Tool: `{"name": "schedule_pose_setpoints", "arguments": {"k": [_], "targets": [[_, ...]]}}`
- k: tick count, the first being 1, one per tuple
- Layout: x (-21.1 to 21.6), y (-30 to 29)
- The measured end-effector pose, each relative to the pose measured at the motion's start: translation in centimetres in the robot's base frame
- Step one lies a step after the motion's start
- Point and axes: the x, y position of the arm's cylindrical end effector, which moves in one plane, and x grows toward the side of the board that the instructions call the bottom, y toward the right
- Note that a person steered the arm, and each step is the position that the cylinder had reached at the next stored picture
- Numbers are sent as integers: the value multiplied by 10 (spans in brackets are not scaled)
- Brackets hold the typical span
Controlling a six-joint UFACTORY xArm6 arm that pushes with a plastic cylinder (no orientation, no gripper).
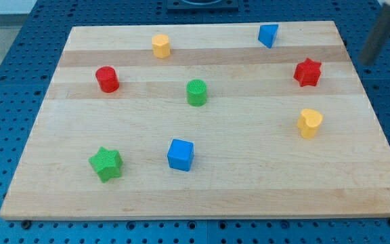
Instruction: Point your arm to the red star
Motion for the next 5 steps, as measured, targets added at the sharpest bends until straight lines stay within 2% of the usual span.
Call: {"name": "schedule_pose_setpoints", "arguments": {"k": [2,3,4,5], "targets": [[-1,3],[1,-40],[7,-135],[7,-136]]}}
